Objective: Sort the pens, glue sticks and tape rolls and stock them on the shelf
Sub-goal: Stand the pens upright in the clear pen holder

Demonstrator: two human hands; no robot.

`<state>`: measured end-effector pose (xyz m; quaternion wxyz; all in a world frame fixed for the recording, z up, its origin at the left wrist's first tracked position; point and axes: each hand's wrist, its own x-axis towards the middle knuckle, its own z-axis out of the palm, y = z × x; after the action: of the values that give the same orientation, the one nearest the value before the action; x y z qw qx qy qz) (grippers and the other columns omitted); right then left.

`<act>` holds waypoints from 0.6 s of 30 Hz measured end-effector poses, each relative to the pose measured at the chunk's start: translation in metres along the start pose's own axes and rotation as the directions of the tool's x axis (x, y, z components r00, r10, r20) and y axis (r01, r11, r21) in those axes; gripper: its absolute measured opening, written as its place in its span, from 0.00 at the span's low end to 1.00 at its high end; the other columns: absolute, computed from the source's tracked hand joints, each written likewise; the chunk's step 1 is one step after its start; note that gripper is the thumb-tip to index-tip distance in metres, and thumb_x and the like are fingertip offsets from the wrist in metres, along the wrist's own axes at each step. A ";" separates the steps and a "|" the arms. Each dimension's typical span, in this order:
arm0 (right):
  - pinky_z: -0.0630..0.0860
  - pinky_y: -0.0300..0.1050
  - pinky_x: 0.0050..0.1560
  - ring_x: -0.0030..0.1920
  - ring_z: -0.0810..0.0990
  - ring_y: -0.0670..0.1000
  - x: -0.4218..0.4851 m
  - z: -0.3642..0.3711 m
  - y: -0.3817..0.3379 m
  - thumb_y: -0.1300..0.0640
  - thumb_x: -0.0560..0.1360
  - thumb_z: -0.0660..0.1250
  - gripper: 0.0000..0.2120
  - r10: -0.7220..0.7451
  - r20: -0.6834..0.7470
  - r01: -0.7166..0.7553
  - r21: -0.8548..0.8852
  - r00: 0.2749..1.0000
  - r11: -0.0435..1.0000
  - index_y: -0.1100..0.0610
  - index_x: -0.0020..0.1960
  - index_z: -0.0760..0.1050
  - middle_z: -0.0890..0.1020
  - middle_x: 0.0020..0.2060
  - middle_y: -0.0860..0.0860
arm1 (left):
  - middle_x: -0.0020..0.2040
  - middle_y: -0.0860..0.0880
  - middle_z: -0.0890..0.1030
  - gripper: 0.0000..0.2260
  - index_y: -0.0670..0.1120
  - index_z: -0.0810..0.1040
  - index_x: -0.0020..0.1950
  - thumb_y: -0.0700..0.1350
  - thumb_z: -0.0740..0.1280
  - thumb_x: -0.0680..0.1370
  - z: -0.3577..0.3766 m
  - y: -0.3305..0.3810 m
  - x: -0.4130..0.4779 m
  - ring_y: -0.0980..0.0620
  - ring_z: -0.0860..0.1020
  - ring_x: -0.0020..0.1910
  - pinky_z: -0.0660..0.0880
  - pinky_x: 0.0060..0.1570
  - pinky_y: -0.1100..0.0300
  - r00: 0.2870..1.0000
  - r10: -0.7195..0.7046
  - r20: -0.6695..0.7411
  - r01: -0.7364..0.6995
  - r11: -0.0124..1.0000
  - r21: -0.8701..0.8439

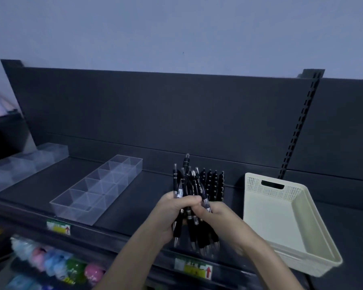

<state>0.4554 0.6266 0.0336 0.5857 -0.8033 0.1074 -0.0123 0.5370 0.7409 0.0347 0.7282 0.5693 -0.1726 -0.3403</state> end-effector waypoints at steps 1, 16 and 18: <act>0.76 0.39 0.53 0.49 0.82 0.45 0.002 0.006 0.000 0.48 0.79 0.59 0.13 0.006 -0.019 -0.005 0.053 1.000 0.999 0.52 0.48 0.80 0.85 0.46 0.48 | 0.35 0.44 0.82 0.02 0.40 0.80 0.39 0.36 0.69 0.71 -0.008 0.001 0.001 0.51 0.81 0.32 0.76 0.30 0.62 1.000 0.003 -0.020 -0.003 1.000 0.000; 0.72 0.42 0.46 0.40 0.76 0.45 -0.005 0.023 0.054 0.60 0.77 0.62 0.11 0.249 -0.538 -0.048 0.359 0.805 0.932 0.57 0.37 0.77 0.80 0.37 0.46 | 0.44 0.43 0.82 0.15 0.37 0.76 0.56 0.39 0.72 0.71 -0.062 -0.030 0.021 0.46 0.82 0.37 0.79 0.30 0.56 0.967 -0.241 -0.080 0.237 0.970 -0.053; 0.72 0.38 0.50 0.44 0.78 0.45 -0.005 0.026 0.050 0.60 0.75 0.66 0.13 0.168 -0.596 0.007 0.280 0.785 0.960 0.53 0.32 0.77 0.82 0.37 0.45 | 0.52 0.41 0.82 0.25 0.37 0.74 0.60 0.41 0.76 0.67 -0.067 -0.032 0.024 0.43 0.82 0.44 0.79 0.33 0.54 0.963 -0.255 -0.084 0.251 0.966 -0.057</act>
<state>0.4458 0.6370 -0.0214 0.6217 -0.6637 0.3234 -0.2617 0.5876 0.7680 -0.0185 0.6986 0.5847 -0.0577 -0.4084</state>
